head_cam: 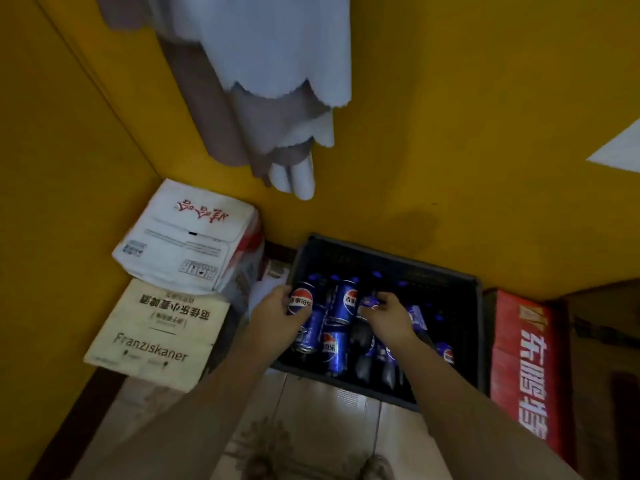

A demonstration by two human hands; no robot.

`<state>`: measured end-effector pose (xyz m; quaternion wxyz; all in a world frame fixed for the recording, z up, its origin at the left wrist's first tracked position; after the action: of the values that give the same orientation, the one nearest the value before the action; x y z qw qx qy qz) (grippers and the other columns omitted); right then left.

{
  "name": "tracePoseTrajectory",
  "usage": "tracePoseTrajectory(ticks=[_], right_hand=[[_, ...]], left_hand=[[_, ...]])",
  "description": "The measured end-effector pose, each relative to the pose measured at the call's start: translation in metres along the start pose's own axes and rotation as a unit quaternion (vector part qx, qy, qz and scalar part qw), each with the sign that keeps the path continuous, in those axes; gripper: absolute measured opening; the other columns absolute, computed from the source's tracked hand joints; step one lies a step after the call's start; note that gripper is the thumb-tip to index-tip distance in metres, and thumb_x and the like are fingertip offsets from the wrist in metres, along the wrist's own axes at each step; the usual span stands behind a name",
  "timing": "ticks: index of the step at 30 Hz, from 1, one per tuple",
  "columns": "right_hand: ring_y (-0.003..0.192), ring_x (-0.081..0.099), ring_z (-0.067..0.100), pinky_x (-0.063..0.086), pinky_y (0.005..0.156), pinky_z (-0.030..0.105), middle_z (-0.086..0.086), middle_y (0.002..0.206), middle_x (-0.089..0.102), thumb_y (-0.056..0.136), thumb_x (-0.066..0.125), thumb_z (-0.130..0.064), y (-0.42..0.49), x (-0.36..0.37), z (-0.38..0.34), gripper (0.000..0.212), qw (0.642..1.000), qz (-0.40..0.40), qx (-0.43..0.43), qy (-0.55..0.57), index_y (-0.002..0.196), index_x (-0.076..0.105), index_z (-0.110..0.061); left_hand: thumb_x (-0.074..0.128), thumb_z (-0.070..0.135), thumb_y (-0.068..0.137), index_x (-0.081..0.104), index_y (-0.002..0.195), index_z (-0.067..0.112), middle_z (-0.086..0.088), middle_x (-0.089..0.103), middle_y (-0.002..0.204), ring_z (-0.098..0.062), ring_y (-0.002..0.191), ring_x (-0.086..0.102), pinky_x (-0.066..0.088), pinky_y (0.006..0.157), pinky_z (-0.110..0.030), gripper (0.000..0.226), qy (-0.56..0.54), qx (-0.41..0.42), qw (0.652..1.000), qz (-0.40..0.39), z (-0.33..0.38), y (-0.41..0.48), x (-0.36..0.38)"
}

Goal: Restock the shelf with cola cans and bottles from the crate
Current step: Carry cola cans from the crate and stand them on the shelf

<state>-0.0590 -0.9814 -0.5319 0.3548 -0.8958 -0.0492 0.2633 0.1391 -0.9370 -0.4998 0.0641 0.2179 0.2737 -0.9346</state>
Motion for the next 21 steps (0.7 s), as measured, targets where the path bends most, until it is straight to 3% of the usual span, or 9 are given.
tracePoseTrajectory(ticks=[4, 9, 12, 15, 17, 21], right_hand=[[0.107, 0.054, 0.027, 0.039, 0.078, 0.027, 0.014, 0.138, 0.047, 0.087, 0.064, -0.018, 0.078, 0.046, 0.051, 0.066, 1.0, -0.009, 0.011, 0.0, 0.143, 0.031, -0.009], [0.121, 0.049, 0.031, 0.04, 0.094, 0.033, 0.016, 0.137, 0.048, 0.086, 0.065, -0.023, 0.162, 0.076, 0.082, 0.069, 0.999, 0.039, -0.014, -0.03, 0.142, 0.029, -0.004], [0.118, 0.051, 0.033, 0.043, 0.091, 0.036, 0.018, 0.132, 0.051, 0.083, 0.065, -0.041, 0.199, 0.088, 0.091, 0.072, 0.992, 0.06, -0.001, -0.111, 0.136, 0.037, -0.001], [0.112, 0.054, 0.031, 0.044, 0.087, 0.034, 0.015, 0.123, 0.057, 0.077, 0.059, -0.062, 0.219, 0.104, 0.091, 0.07, 0.961, 0.061, -0.022, -0.267, 0.119, 0.053, -0.006], [0.114, 0.051, 0.031, 0.043, 0.091, 0.035, 0.015, 0.125, 0.054, 0.074, 0.056, -0.07, 0.226, 0.11, 0.092, 0.077, 0.941, 0.08, -0.035, -0.326, 0.119, 0.054, -0.008], [0.118, 0.049, 0.03, 0.044, 0.089, 0.034, 0.016, 0.129, 0.05, 0.072, 0.061, -0.067, 0.226, 0.112, 0.093, 0.09, 0.93, 0.13, -0.05, -0.342, 0.129, 0.039, -0.002]], left_hand=[[0.069, 0.017, 0.083, 0.048, 0.128, 0.011, -0.009, 0.061, 0.119, -0.022, 0.103, 0.059, 0.048, 0.088, -0.033, 0.05, 0.021, 0.007, 1.0, -0.001, -0.065, 0.058, 0.054], [0.07, 0.024, 0.081, 0.034, 0.138, 0.008, -0.014, 0.045, 0.134, -0.029, 0.122, 0.045, 0.041, 0.1, -0.036, 0.07, 0.146, 0.065, 0.986, 0.039, -0.114, 0.119, 0.108], [0.061, 0.036, 0.086, 0.014, 0.146, 0.004, -0.013, 0.032, 0.144, -0.027, 0.131, 0.03, 0.028, 0.107, -0.031, 0.082, 0.309, 0.083, 0.945, 0.069, -0.124, 0.142, 0.123], [0.054, 0.04, 0.09, 0.0, 0.145, -0.006, -0.02, 0.026, 0.146, -0.031, 0.13, 0.029, 0.022, 0.11, -0.034, 0.09, 0.466, 0.084, 0.877, 0.081, -0.121, 0.153, 0.13], [0.057, 0.041, 0.088, 0.001, 0.144, -0.009, -0.022, 0.03, 0.141, -0.032, 0.126, 0.032, 0.024, 0.108, -0.033, 0.093, 0.503, 0.083, 0.857, 0.082, -0.121, 0.159, 0.131], [0.061, 0.039, 0.083, 0.015, 0.143, -0.005, -0.018, 0.034, 0.132, -0.028, 0.12, 0.034, 0.029, 0.102, -0.029, 0.088, 0.479, 0.082, 0.869, 0.094, -0.124, 0.165, 0.128]])
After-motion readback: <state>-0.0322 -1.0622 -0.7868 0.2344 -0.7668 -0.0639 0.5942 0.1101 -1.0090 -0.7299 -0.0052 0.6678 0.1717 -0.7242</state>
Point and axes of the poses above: each hand's wrist, its own y-axis towards the middle knuckle, its own x-axis out of the palm, z = x × y, the point moved 4 cm from there along y, towards the middle knuckle
